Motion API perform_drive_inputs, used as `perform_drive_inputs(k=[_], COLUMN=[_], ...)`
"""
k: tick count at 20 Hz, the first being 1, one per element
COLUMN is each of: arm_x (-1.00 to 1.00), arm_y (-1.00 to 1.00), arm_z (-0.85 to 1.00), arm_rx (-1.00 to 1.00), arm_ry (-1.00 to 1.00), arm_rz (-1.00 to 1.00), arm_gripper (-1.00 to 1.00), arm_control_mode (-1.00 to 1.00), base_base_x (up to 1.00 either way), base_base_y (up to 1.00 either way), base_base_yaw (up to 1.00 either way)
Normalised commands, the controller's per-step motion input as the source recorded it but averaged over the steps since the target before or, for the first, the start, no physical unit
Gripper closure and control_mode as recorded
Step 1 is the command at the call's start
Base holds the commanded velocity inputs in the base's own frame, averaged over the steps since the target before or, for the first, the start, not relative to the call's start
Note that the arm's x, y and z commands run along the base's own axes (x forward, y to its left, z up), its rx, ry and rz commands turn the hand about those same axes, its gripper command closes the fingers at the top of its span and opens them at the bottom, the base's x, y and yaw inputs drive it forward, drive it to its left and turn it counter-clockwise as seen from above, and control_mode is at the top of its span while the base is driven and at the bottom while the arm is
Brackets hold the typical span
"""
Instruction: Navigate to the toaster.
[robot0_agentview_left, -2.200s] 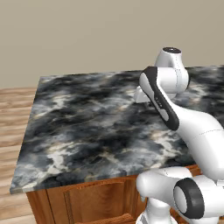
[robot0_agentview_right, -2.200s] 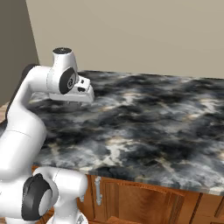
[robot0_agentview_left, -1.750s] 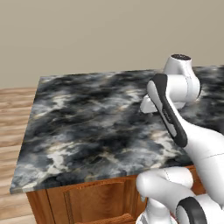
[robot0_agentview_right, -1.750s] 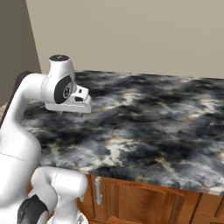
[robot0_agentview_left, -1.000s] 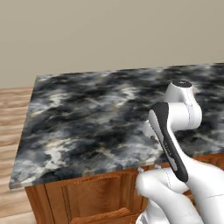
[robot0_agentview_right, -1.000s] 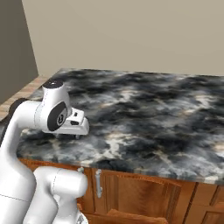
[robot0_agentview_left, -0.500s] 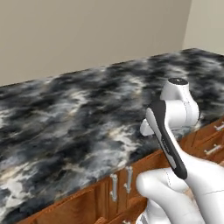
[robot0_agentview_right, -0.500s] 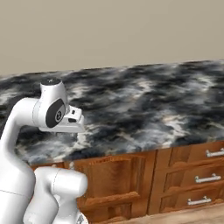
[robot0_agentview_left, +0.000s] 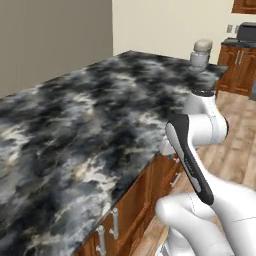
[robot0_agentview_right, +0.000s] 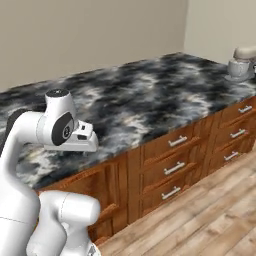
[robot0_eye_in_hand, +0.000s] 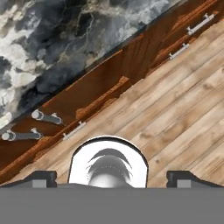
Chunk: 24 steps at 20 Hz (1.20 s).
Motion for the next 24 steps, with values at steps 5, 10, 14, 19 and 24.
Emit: perform_drive_inputs(k=[5, 10, 14, 19, 24], arm_x=[0.0, 0.0, 0.0, 0.0, 0.0], arm_y=[0.0, 0.0, 0.0, 0.0, 0.0], arm_z=[0.0, 0.0, 0.0, 0.0, 0.0], arm_rx=[0.0, 0.0, 0.0, 0.0, 0.0], arm_ry=[0.0, 0.0, 0.0, 0.0, 0.0], arm_rz=[0.0, 0.0, 0.0, 0.0, 0.0], arm_gripper=[-1.0, -1.0, -1.0, -1.0, -1.0], arm_control_mode=[1.0, 1.0, 1.0, 1.0, 1.0], base_base_x=[0.21, 0.22, 0.32, 0.31, 0.37], base_base_y=[-0.1, -0.19, -0.27, -0.34, -0.34], base_base_yaw=[-0.69, -0.67, -0.67, -0.66, -0.58])
